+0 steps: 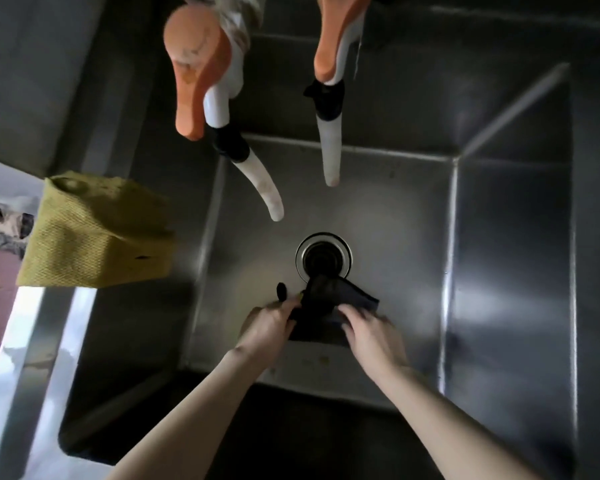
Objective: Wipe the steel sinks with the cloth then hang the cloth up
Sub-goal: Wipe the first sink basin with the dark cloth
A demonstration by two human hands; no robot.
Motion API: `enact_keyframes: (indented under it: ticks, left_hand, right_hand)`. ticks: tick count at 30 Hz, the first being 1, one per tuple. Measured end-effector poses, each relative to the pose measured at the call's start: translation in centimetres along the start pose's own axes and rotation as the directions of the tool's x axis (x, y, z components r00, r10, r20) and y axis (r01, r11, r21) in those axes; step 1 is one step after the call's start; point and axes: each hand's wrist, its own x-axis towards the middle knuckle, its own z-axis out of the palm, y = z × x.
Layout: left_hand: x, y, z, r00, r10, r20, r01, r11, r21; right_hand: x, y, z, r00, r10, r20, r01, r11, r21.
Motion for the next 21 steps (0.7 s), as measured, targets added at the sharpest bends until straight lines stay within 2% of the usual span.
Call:
enact_keyframes:
  ticks: [2,3,4,5,7,9,10,13,17,19,21]
  left_hand:
    - [0.5,0.1,0.3,0.984,0.015,-0.179,-0.014,1.000,0.008]
    - [0.7,0.2,0.3,0.968,0.028,-0.250,-0.019,0.999,0.039]
    - [0.9,0.3,0.2,0.957,0.060,-0.284,-0.038,0.996,0.084]
    - [1.0,0.3,0.1,0.962,0.110,-0.249,-0.075,0.986,0.146]
    - [0.8,0.2,0.3,0.985,0.169,-0.016,-0.158,0.949,0.274]
    - [0.5,-0.4,0.4,0.974,0.103,0.202,-0.172,0.918,0.358]
    - [0.4,-0.7,0.1,0.964,0.082,0.252,-0.176,0.908,0.381]
    - [-0.4,-1.9,-1.4,0.958,0.115,0.264,-0.207,0.912,0.353]
    - [-2.2,-4.2,-4.0,0.950,0.093,0.299,-0.206,0.905,0.373]
    - [-3.2,-5.2,-5.2,0.950,0.055,0.308,-0.180,0.900,0.396]
    - [-4.1,-6.3,-6.1,0.958,0.018,0.287,-0.140,0.902,0.409]
  right_hand:
    - [0.5,0.1,0.4,0.981,0.019,-0.194,-0.028,0.998,-0.047]
    - [0.7,0.1,0.6,0.975,-0.010,-0.223,-0.007,0.997,-0.074]
    - [0.9,0.1,0.9,0.979,-0.069,-0.191,0.049,0.993,-0.107]
    - [0.9,0.0,1.4,0.982,-0.141,-0.126,0.121,0.981,-0.149]
    - [0.5,-0.1,2.9,0.967,-0.248,0.054,0.254,0.941,-0.223]
    - [0.1,-0.4,3.9,0.954,-0.239,0.182,0.278,0.931,-0.237]
    - [0.0,-0.4,4.2,0.953,-0.236,0.189,0.278,0.930,-0.239]
    - [-0.5,-0.3,4.4,0.923,-0.338,0.184,0.376,0.892,-0.252]
    - [-1.9,-0.1,5.0,0.748,-0.602,0.281,0.664,0.693,-0.282]
    - [-1.8,-0.5,5.2,0.686,-0.656,0.315,0.728,0.614,-0.306]
    - [-1.4,-0.9,5.4,0.662,-0.662,0.353,0.750,0.579,-0.321]
